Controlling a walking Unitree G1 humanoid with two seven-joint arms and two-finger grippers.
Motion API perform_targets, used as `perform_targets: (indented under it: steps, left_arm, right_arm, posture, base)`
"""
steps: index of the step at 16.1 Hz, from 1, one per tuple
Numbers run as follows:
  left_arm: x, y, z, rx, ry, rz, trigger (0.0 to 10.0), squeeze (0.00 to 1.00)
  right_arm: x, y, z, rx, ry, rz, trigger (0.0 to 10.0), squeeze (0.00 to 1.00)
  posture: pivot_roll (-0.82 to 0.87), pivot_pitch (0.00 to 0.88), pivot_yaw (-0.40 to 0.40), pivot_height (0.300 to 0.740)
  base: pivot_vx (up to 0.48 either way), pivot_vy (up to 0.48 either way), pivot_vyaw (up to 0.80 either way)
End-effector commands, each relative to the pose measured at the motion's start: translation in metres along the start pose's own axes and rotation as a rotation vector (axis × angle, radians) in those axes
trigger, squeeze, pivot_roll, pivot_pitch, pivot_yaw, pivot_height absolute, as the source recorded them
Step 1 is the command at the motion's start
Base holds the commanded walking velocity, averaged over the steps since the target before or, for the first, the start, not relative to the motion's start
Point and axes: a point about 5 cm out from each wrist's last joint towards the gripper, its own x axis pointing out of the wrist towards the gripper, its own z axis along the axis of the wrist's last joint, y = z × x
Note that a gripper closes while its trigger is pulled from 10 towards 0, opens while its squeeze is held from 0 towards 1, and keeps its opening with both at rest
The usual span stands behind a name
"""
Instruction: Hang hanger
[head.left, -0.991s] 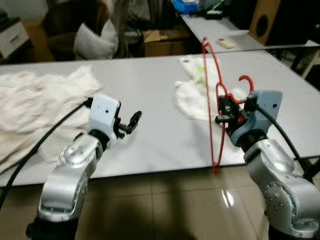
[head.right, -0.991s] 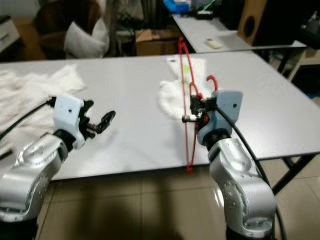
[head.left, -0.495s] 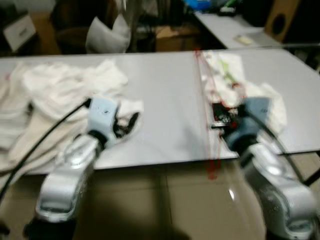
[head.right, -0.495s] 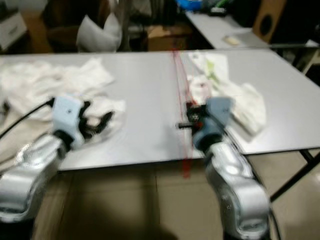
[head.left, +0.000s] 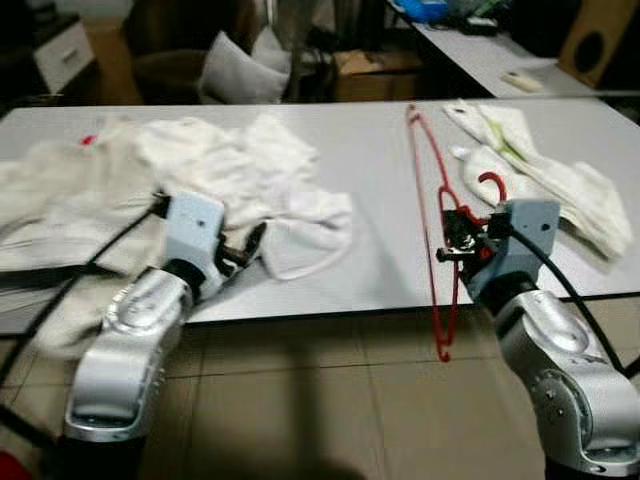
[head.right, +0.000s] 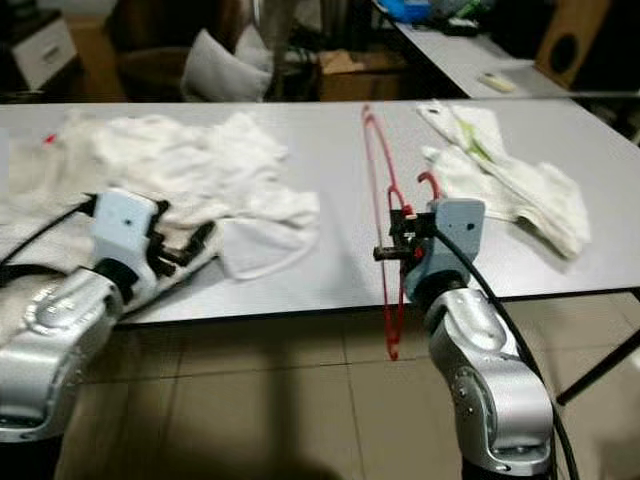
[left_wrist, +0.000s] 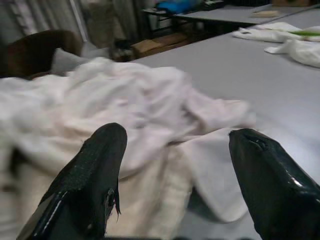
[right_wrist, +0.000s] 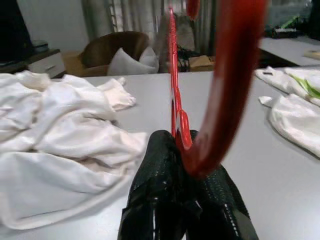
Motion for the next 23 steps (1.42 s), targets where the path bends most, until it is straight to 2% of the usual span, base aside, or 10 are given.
perform_targets:
  steps: [1, 9, 11, 14, 17, 18, 19, 21, 22, 23]
  left_arm:
    - [0.002, -0.005, 0.002, 0.005, -0.007, -0.017, 10.0, 0.0]
    - [0.004, -0.002, 0.003, 0.01, -0.012, -0.009, 10.0, 0.0]
    - [0.008, 0.004, 0.009, 0.066, -0.03, 0.042, 10.0, 0.0]
    - [0.01, 0.014, 0.004, 0.057, -0.011, 0.087, 10.0, 0.0]
    - [0.012, 0.033, 0.001, 0.238, 0.028, 0.08, 10.0, 0.0]
    - [0.012, 0.038, -0.002, 0.326, 0.051, 0.055, 10.0, 0.0]
    - [0.013, 0.041, -0.004, 0.38, 0.066, 0.037, 10.0, 0.0]
    - [0.012, 0.056, -0.008, 0.546, 0.135, 0.0, 10.0, 0.0]
    - [0.01, 0.061, -0.01, 0.666, 0.161, -0.045, 10.0, 0.0]
    - [0.009, 0.064, -0.012, 0.73, 0.176, -0.079, 10.0, 0.0]
  right_arm:
    - [-0.002, -0.01, -0.002, -0.011, 0.004, -0.035, 10.0, 0.0]
    - [-0.002, -0.001, -0.005, -0.011, 0.003, 0.006, 10.0, 0.0]
    - [-0.001, 0.0, -0.005, -0.01, 0.0, 0.007, 10.0, 0.0]
    - [-0.002, -0.001, -0.005, -0.015, -0.002, 0.006, 10.0, 0.0]
    - [-0.002, -0.004, -0.004, -0.015, -0.005, -0.001, 10.0, 0.0]
    - [-0.002, -0.004, -0.004, -0.018, -0.005, 0.0, 10.0, 0.0]
    - [-0.002, -0.004, -0.005, -0.02, -0.003, 0.003, 10.0, 0.0]
    - [-0.003, -0.002, -0.008, -0.056, 0.023, 0.039, 10.0, 0.0]
    - [-0.004, -0.002, -0.009, -0.063, 0.026, 0.042, 10.0, 0.0]
    - [-0.004, -0.003, -0.009, -0.065, 0.027, 0.039, 10.0, 0.0]
  posture:
    - [0.01, 0.0, 0.022, 0.74]
    - [0.01, 0.0, 0.027, 0.74]
    - [0.01, 0.0, 0.028, 0.74]
    - [0.01, 0.0, 0.032, 0.74]
    - [0.01, 0.0, 0.037, 0.74]
    - [0.01, 0.0, 0.04, 0.74]
    - [0.01, 0.0, 0.04, 0.74]
    - [0.01, 0.0, 0.049, 0.74]
    - [0.0, 0.0, 0.054, 0.74]
    - [0.0, 0.0, 0.056, 0.74]
  base:
    - [0.0, 0.375, 0.0]
    - [0.0, 0.372, 0.0]
    - [0.0, -0.48, 0.0]
    - [0.0, -0.31, 0.0]
    - [0.0, 0.0, 0.0]
    - [0.0, 0.0, 0.0]
    - [0.0, 0.0, 0.0]
    - [0.0, 0.0, 0.0]
    - [0.0, 0.0, 0.0]
    - [0.0, 0.0, 0.0]
